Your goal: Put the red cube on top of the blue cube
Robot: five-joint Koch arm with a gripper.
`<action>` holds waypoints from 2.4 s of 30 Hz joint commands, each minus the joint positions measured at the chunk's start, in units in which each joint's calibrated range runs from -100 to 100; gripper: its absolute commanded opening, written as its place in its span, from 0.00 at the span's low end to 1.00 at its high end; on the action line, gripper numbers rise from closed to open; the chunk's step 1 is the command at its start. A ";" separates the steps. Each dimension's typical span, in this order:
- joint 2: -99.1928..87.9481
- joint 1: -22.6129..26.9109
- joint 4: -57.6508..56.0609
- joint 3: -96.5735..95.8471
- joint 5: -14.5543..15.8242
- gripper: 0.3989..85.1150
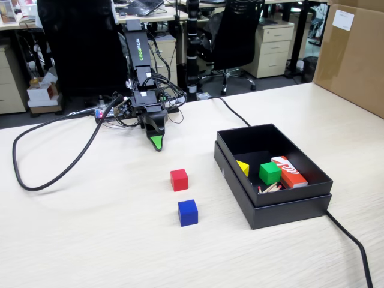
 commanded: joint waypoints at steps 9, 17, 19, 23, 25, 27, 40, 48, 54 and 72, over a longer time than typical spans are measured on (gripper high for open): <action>0.30 0.00 -2.04 -0.57 -0.24 0.58; 0.30 1.12 -2.04 -0.57 0.00 0.58; 0.30 1.17 -2.04 -0.57 0.00 0.58; 0.30 1.12 -2.04 -0.48 0.00 0.57; 0.30 1.03 -2.04 -0.57 0.20 0.57; 0.30 1.03 -2.04 -0.57 0.20 0.57; -0.16 0.78 -11.37 5.51 0.93 0.57; -0.05 1.47 -31.41 23.10 3.66 0.56; 1.22 1.81 -34.61 31.44 3.96 0.56; 45.28 2.93 -70.72 89.73 3.81 0.55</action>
